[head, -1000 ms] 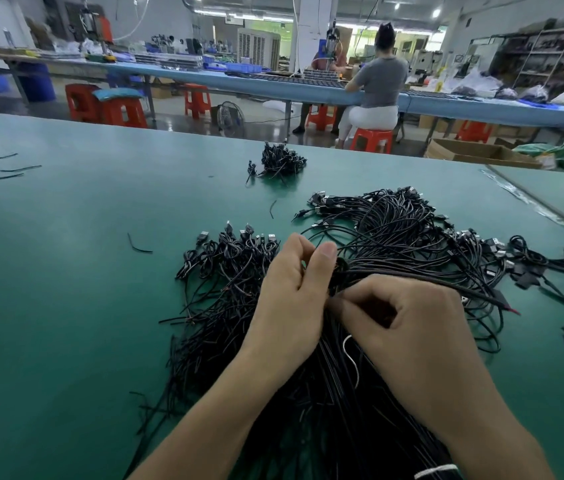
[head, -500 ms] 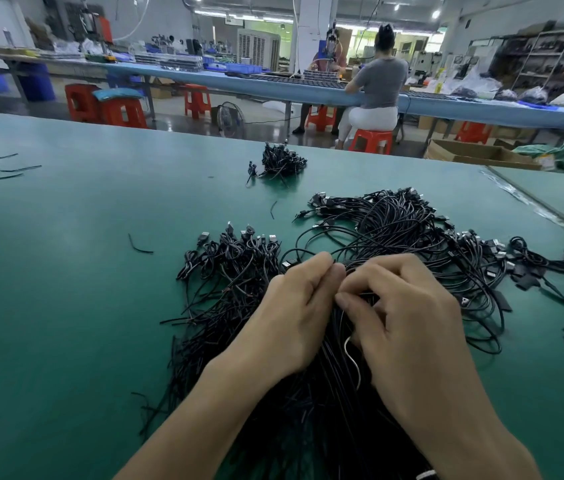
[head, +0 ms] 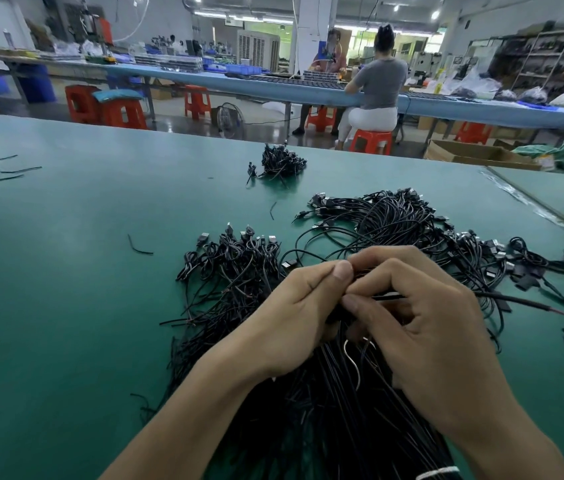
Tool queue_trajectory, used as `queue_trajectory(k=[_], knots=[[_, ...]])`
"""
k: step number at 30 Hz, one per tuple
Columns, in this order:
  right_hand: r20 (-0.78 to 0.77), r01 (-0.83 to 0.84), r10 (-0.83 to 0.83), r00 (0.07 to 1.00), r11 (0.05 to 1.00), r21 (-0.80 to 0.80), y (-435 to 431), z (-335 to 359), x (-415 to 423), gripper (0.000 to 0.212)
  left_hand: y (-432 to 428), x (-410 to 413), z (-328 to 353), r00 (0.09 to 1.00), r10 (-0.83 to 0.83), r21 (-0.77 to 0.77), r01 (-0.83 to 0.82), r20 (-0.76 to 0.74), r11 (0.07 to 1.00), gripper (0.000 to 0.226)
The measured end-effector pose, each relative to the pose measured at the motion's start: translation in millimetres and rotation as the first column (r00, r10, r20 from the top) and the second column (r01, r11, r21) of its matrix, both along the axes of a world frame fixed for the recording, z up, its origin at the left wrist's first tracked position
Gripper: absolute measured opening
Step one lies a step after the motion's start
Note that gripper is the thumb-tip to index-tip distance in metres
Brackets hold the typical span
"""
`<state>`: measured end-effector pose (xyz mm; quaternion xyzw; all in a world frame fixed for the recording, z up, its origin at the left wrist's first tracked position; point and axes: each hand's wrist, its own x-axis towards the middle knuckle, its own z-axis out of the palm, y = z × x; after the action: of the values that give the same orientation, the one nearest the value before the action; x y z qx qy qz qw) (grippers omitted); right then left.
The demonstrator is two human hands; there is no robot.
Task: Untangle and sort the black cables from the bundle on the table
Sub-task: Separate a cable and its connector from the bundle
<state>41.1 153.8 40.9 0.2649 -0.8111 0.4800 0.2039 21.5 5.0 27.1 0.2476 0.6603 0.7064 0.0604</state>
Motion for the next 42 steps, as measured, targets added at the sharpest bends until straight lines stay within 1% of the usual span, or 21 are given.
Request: queue_trajectory(k=[1, 3, 5, 8, 11, 13, 15, 18, 19, 22, 24, 26, 29, 32, 34, 36, 38, 39, 42], knots=[[0.007, -0.014, 0.015, 1.0, 1.0, -0.007, 0.1, 0.3, 0.6, 0.016, -0.2, 1.5, 1.9, 0.999, -0.03, 0.03, 0.03, 0.026, 0.999, 0.035], [0.021, -0.038, 0.039, 0.999, 0.999, -0.03, 0.8, 0.4, 1.1, 0.017, -0.2, 3.0, 3.7, 0.995, -0.073, 0.054, 0.07, 0.061, 0.996, 0.044], [0.014, -0.036, 0.037, 0.999, 0.998, -0.041, 1.4, 0.4, 0.4, 0.018, 0.3, 4.4, 5.3, 0.992, -0.1, 0.076, 0.094, 0.082, 0.993, 0.045], [0.02, -0.041, 0.042, 0.999, 0.998, -0.04, 2.8, -1.7, -2.4, 0.021, 2.0, 5.2, 5.2, 0.992, -0.097, 0.074, 0.091, 0.083, 0.993, 0.05], [0.033, -0.068, 0.069, 0.997, 0.997, -0.024, 4.4, -4.5, -5.6, 0.024, 4.7, 3.8, 2.2, 0.998, -0.057, 0.036, 0.056, 0.028, 0.998, 0.044], [0.039, -0.062, 0.064, 0.997, 0.997, -0.036, 4.5, -6.2, -7.4, 0.019, 6.8, 4.6, 1.9, 0.999, -0.041, 0.009, 0.041, 0.006, 0.999, 0.044], [0.031, -0.038, 0.039, 0.999, 0.999, -0.031, 3.2, -7.0, -8.5, 0.013, 7.6, 4.4, 0.4, 0.999, -0.048, 0.027, 0.047, 0.005, 0.999, 0.044], [0.03, -0.027, 0.028, 0.999, 0.998, -0.052, 2.0, -7.6, -8.1, 0.011, 7.3, 5.2, 0.0, 0.989, -0.094, 0.074, 0.085, 0.119, 0.994, 0.057], [0.038, -0.028, 0.03, 0.999, 0.997, -0.073, 1.7, -7.4, -7.5, 0.012, 6.1, 4.7, -0.8, 0.984, -0.087, 0.066, 0.077, 0.155, 0.995, 0.056], [0.07, -0.053, 0.065, 0.995, 0.986, -0.158, 3.0, -6.9, -6.1, 0.018, 2.6, 1.0, -3.1, 0.976, -0.04, 0.037, 0.033, 0.214, 0.999, 0.023], [0.093, -0.056, 0.073, 0.993, 0.982, -0.179, 5.8, -7.1, -6.0, 0.022, 1.4, -1.2, -4.7, 0.971, -0.018, 0.032, 0.01, 0.239, 0.999, 0.019], [0.102, -0.04, 0.059, 0.993, 0.983, -0.18, 8.5, -7.6, -6.4, 0.025, 0.9, -2.6, -6.0, 0.969, -0.014, 0.033, 0.006, 0.246, 0.999, 0.022], [0.069, 0.018, -0.01, 0.998, 0.993, -0.12, 10.8, -9.1, -8.0, 0.027, 0.6, -3.7, -8.0, 0.975, 0.017, -0.025, -0.012, 0.22, 1.0, 0.029], [0.026, 0.068, -0.068, 0.997, 0.997, -0.021, 13.3, -10.4, -9.6, 0.026, 0.3, -3.2, -8.0, 0.975, 0.058, -0.067, -0.045, 0.213, 0.997, 0.025], [0.046, 0.077, -0.076, 0.996, 0.997, -0.006, 16.0, -11.5, -10.1, 0.026, -0.1, -3.0, -7.1, 0.97, 0.084, -0.065, -0.07, 0.228, 0.995, 0.023], [0.042, 0.1, -0.102, 0.994, 0.994, 0.042, 18.8, -11.7, -11.0, 0.032, -0.2, -3.0, -6.2, 0.966, 0.091, -0.054, -0.08, 0.242, 0.995, 0.024], [-0.004, 0.142, -0.143, 0.99, 0.981, 0.132, 20.8, -11.3, -12.1, 0.044, 0.5, -2.8, -5.6, 0.968, 0.084, -0.053, -0.074, 0.236, 0.996, 0.024], [-0.023, 0.159, -0.157, 0.987, 0.973, 0.165, 21.3, -11.0, -12.7, 0.046, 1.1, -2.7, -5.5, 0.97, 0.081, -0.054, -0.07, 0.229, 0.996, 0.023], [-0.034, 0.172, -0.168, 0.985, 0.969, 0.178, 22.2, -11.2, -13.4, 0.037, 2.7, -3.0, -5.9, 0.971, 0.082, -0.057, -0.071, 0.226, 0.996, 0.021]])
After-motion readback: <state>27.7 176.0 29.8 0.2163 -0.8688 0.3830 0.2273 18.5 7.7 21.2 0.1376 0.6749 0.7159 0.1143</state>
